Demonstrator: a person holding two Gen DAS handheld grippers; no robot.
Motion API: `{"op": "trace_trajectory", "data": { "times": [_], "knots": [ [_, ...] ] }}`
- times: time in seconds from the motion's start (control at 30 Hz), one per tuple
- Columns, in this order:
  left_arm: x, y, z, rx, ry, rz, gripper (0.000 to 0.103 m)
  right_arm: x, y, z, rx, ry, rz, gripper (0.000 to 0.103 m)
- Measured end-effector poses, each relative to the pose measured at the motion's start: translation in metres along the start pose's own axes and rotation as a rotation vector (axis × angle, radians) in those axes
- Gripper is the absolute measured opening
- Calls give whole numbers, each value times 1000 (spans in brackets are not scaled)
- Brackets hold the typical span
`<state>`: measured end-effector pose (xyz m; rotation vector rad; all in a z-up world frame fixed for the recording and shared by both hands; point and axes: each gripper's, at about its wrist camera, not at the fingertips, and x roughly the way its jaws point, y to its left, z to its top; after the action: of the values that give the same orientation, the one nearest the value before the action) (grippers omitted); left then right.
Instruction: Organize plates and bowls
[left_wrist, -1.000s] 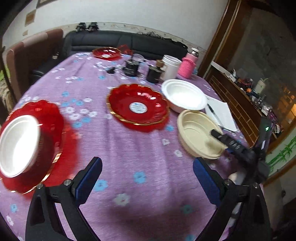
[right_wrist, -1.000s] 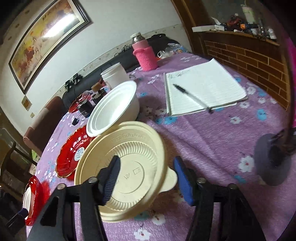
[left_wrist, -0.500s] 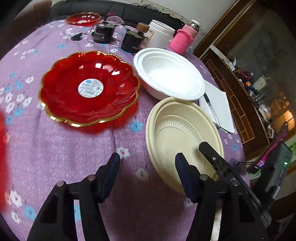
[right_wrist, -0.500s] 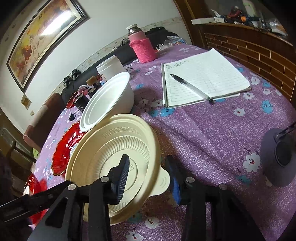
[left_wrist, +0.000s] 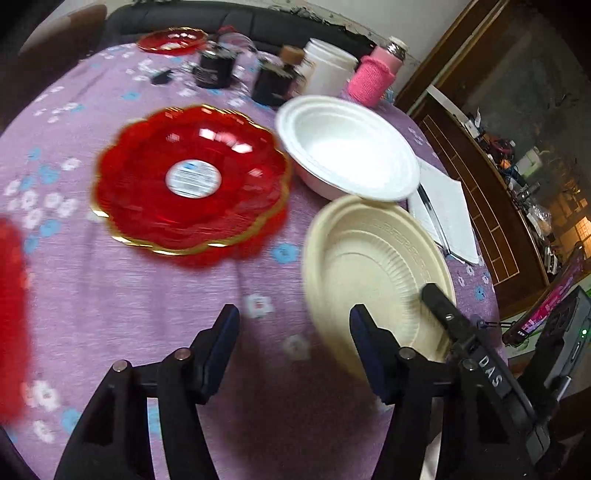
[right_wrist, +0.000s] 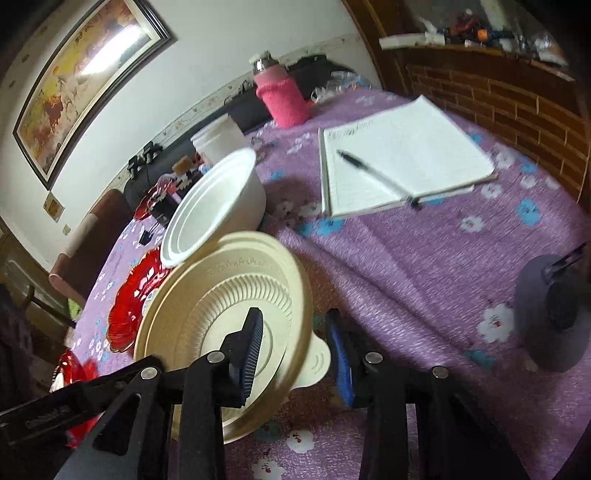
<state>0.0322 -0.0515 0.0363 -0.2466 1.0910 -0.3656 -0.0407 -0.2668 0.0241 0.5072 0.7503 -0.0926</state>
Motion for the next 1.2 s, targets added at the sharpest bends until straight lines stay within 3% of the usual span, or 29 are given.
{"op": "trace_trajectory", "data": {
  "times": [0.13, 0.2, 0.27, 0.3, 0.37, 0.43, 0.5, 0.57, 0.77, 0.93, 1.2],
  "knots": [
    [-31, 26, 10, -19, -44, 5, 61, -35, 10, -3, -25, -146, -37, 38],
    [-46, 43, 24, -25, -78, 37, 61, -54, 23, -7, -22, -155, 63, 40],
    [-54, 62, 41, -55, -103, 71, 62, -56, 41, -13, -22, -80, 215, 40],
    [-57, 71, 49, -76, -109, 76, 62, -48, 58, -18, -22, 15, 353, 40],
    [-59, 91, 69, -117, -121, 78, 63, -25, 87, -26, -16, 175, 519, 40],
    [-53, 104, 84, -139, -109, 88, 65, -1, 108, -32, 7, 279, 568, 41],
    [-42, 113, 97, -154, -72, 84, 65, 31, 122, -35, 54, 338, 520, 41],
    [-24, 121, 108, -172, -25, 75, 65, 50, 126, -34, 85, 340, 437, 41],
    [12, 136, 132, -212, 4, 71, 65, 76, 145, -27, 90, 252, 264, 41],
    [34, 131, 146, -183, 23, 89, 65, 94, 143, -20, 129, 239, 226, 41],
    [53, 117, 151, -111, 44, 129, 66, 105, 131, -17, 152, 210, 270, 40]
  ]
}}
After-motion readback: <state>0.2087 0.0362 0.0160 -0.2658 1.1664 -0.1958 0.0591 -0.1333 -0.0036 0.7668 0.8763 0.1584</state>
